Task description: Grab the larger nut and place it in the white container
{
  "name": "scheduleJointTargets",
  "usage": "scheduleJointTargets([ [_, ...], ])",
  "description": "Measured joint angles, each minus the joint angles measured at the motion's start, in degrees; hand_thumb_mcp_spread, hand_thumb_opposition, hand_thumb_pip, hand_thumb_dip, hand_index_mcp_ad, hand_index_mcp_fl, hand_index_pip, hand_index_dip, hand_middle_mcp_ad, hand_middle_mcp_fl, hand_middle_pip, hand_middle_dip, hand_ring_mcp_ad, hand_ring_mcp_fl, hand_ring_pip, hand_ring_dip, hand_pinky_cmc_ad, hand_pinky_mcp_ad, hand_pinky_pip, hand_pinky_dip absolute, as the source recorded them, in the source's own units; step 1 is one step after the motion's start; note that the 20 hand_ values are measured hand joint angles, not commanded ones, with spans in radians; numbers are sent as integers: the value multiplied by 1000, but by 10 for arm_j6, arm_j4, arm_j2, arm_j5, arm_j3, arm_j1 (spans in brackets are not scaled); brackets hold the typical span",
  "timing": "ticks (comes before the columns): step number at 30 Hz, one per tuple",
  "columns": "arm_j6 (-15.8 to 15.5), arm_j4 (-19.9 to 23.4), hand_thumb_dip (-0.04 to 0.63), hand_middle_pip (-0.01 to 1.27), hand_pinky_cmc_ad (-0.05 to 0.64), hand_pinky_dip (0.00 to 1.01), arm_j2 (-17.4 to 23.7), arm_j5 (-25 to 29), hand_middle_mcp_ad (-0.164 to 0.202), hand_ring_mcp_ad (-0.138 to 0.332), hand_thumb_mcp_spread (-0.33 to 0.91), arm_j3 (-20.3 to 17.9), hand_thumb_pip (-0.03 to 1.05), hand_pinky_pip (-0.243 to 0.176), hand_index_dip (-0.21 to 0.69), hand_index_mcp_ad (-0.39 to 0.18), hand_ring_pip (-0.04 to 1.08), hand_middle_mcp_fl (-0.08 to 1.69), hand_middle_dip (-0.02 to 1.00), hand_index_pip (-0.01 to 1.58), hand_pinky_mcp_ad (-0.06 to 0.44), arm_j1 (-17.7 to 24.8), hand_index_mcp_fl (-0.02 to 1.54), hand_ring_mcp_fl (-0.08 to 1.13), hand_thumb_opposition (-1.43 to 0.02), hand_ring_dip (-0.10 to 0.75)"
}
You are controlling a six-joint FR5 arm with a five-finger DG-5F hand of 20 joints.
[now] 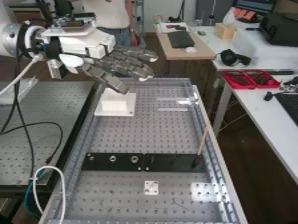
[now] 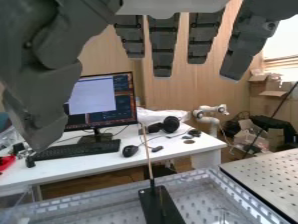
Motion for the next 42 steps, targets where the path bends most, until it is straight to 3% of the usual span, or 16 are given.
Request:
scheduleJointTargets([
  [4, -5, 25, 141, 131, 346, 419, -12, -9, 87, 173, 227, -17, 642, -75, -12, -24, 99, 147, 234, 229, 314, -19, 52, 5, -771, 103],
  [9, -16, 51, 159, 131, 346, 419, -37, -46, 82, 169, 248, -31, 651, -75, -40, -63, 99, 152, 237, 562, 311, -50, 56, 5, -789, 103],
  [12, -20, 59, 175, 127, 346, 419, -56, -73, 84, 173, 262, -32, 705, -75, -61, -87, 99, 150, 237, 702, 311, -70, 52, 5, -805, 103],
  [16, -27, 66, 175, 127, 346, 419, -81, -105, 84, 169, 279, -30, 705, -75, -65, -106, 99, 154, 237, 949, 311, -93, 54, 5, -813, 101],
  [21, -38, 80, 176, 131, 346, 417, -117, -145, 84, 171, 274, -24, 714, -75, -65, -122, 99, 133, 237, 1129, 314, -122, 37, 5, -822, 101],
  [32, -55, 141, 175, 127, 346, 405, -177, -210, 86, 162, 297, -20, 721, -75, 33, -138, 96, 103, 237, 1400, 314, -152, 23, 5, -833, 101],
  [42, -65, 186, 188, 127, 347, 403, -207, -232, 82, 161, 311, -27, 770, -75, 140, -141, 101, 103, 237, 1531, 314, -164, 16, 5, -852, 112],
])
